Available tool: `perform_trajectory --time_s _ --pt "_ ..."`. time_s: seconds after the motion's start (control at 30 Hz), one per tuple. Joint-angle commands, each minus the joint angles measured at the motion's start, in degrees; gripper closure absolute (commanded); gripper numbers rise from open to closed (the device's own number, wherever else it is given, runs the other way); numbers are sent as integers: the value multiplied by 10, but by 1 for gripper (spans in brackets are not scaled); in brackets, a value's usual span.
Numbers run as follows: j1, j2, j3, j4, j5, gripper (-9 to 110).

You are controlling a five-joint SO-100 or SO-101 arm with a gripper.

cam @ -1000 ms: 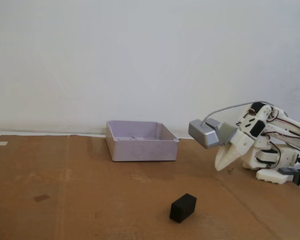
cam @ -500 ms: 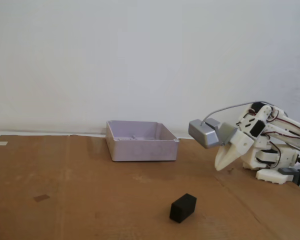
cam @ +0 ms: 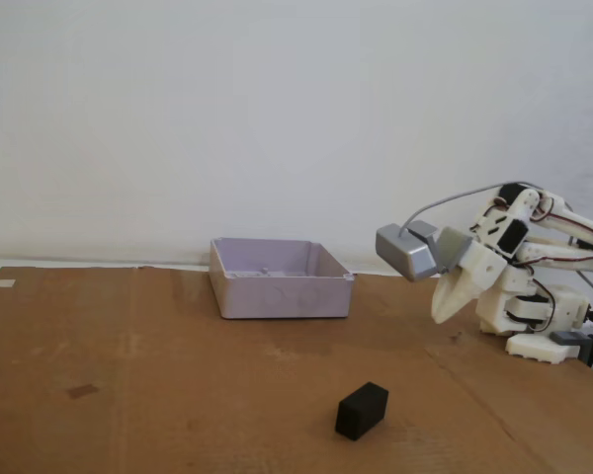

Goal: Grasp a block and put it in the box.

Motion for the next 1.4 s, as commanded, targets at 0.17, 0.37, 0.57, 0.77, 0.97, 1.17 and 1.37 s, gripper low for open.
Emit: perform_trajectory --time_s 0.17,0.37,0.57,0.77,0.97,1.17,1.37 --pt "-3 -125 -153 -7 8 101" --pt "-4 -214 -249 -7 8 101" --pt "-4 -287 -337 -7 8 101" --pt "-5 -352 -417 -7 6 101" --pt "-32 -414 -478 -8 6 101" --pt "-54 -468 -536 -8 4 101" --pt "-77 -513 -589 -35 1 101"
